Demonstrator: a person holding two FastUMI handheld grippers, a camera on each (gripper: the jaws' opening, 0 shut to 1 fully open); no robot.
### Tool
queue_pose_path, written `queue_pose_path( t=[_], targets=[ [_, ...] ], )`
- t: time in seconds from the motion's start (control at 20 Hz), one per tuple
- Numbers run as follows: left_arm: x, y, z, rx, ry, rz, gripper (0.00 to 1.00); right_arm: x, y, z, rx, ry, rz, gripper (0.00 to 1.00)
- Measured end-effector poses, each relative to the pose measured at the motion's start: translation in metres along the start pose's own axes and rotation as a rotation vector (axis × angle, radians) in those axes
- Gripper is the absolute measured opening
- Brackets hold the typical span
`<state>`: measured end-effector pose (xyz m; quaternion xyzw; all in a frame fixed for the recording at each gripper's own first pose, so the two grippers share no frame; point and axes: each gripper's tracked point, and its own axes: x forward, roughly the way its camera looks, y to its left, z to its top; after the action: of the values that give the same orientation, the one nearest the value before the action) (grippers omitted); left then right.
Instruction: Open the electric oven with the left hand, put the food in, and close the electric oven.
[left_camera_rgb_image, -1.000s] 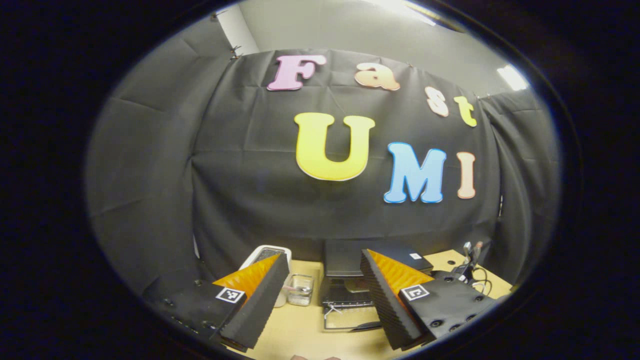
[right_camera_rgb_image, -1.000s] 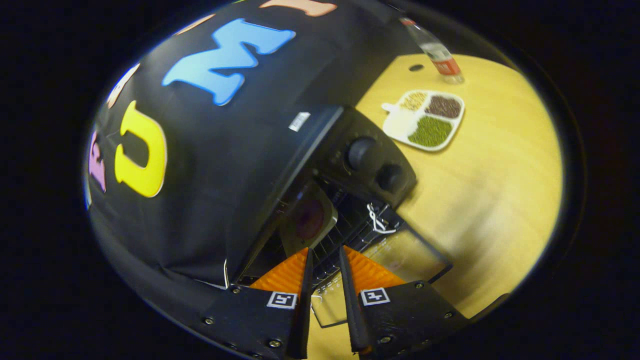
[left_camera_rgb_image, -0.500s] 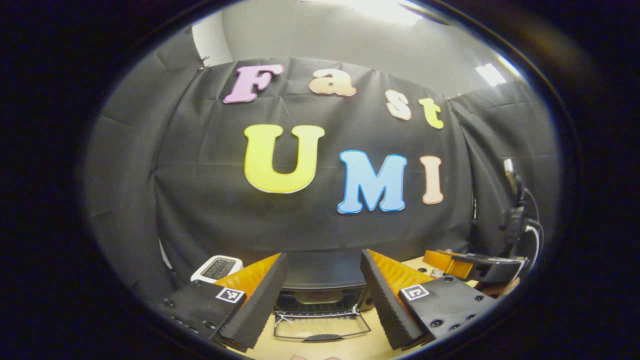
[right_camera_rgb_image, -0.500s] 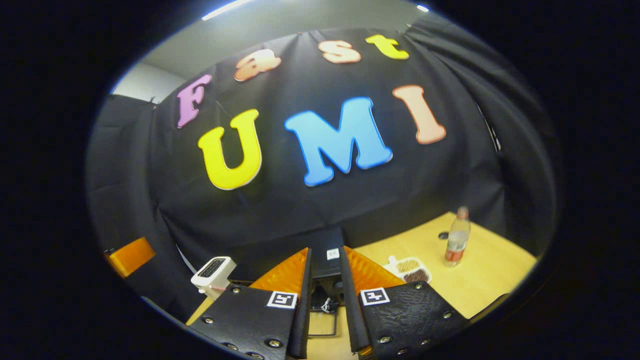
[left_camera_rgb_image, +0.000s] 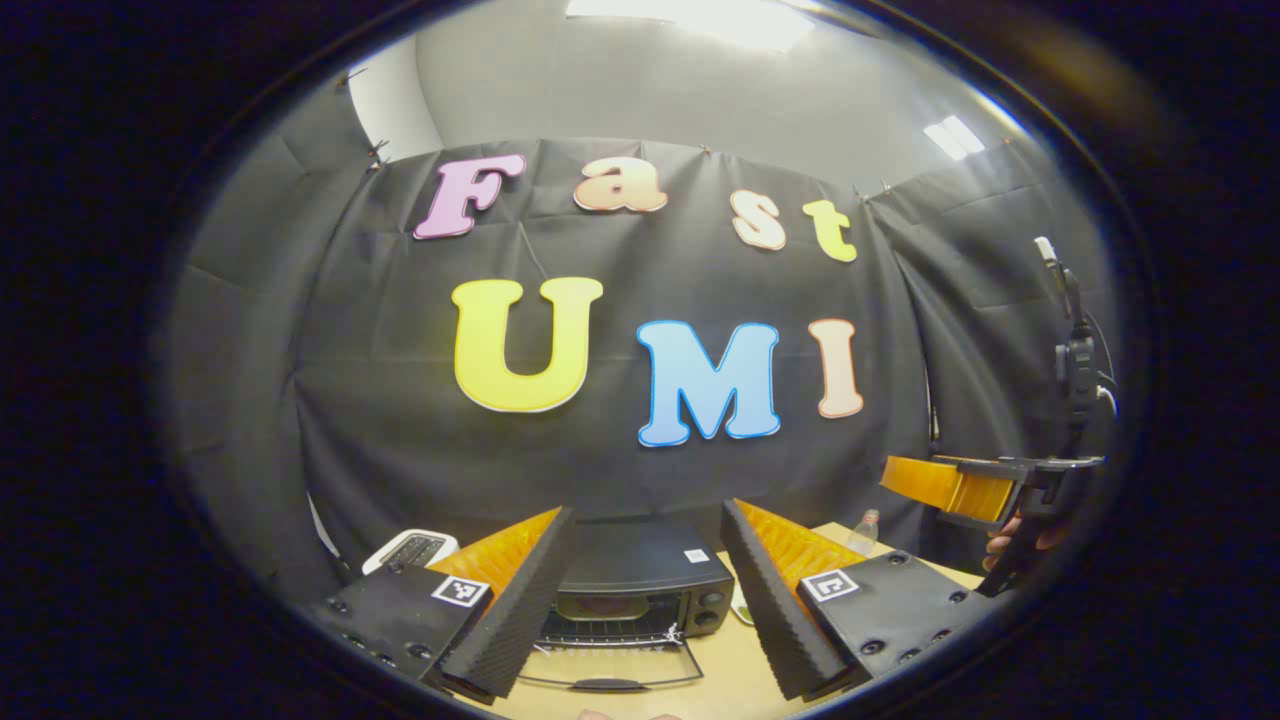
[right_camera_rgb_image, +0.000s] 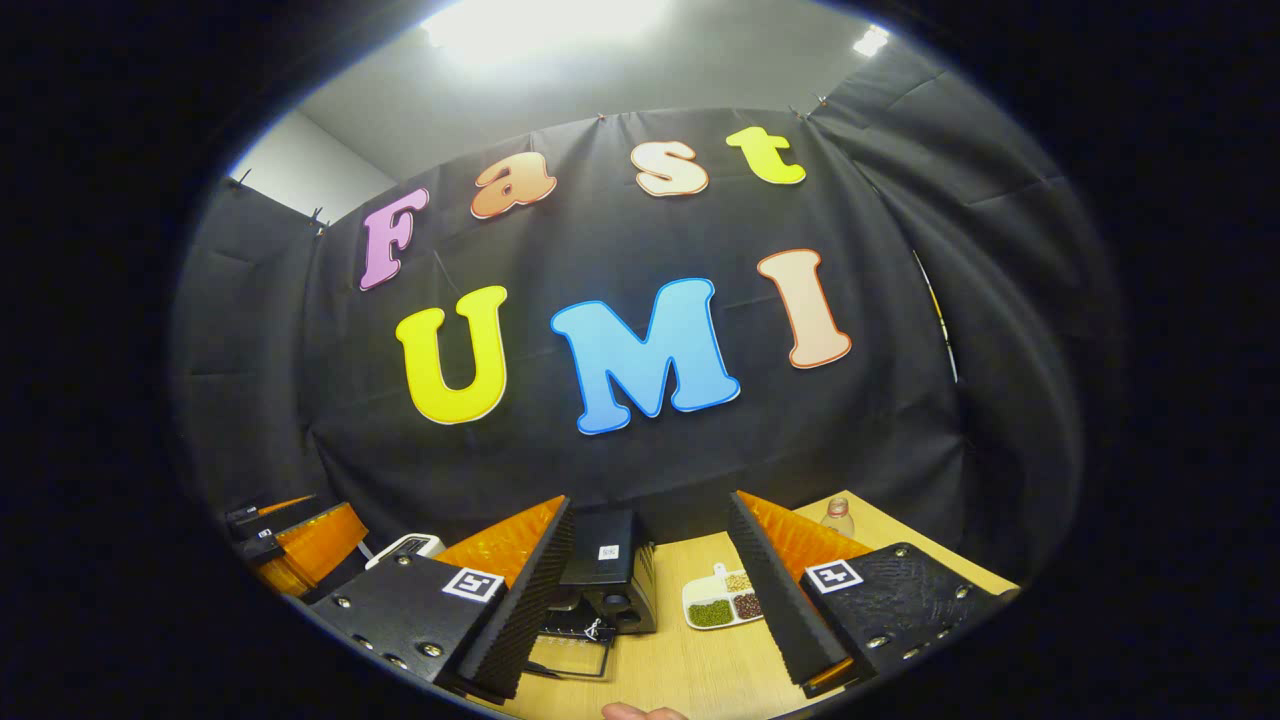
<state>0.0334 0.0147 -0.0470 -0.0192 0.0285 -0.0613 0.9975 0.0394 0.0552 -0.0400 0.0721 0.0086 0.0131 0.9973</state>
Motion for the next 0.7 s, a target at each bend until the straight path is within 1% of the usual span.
queue_pose_path(
  t=[0.15,0.3,0.4,0.55,0.6,0.7],
  targets=[
    [0.004,-0.002,-0.025,-0.009,0.070,0.002,1.00,-0.004,-0.003,0.001,-0.017,-0.012,-0.002,0.94],
    [0.010,0.002,-0.067,-0.040,0.203,0.015,1.00,-0.005,-0.004,-0.003,-0.022,0.003,-0.014,0.94],
    [0.014,0.003,-0.093,-0.060,0.277,0.008,1.00,-0.004,-0.005,-0.010,-0.042,0.025,-0.028,0.94],
    [0.017,0.009,-0.139,-0.037,0.415,0.013,1.00,0.000,-0.007,-0.025,-0.067,0.055,-0.038,0.94],
    [0.021,0.012,-0.162,-0.027,0.476,0.011,0.98,-0.001,-0.013,-0.027,-0.067,0.064,-0.041,0.94],
    [0.022,0.013,-0.196,-0.027,0.576,0.006,1.00,-0.005,-0.024,-0.032,-0.067,0.080,-0.057,0.94]
  ],
)
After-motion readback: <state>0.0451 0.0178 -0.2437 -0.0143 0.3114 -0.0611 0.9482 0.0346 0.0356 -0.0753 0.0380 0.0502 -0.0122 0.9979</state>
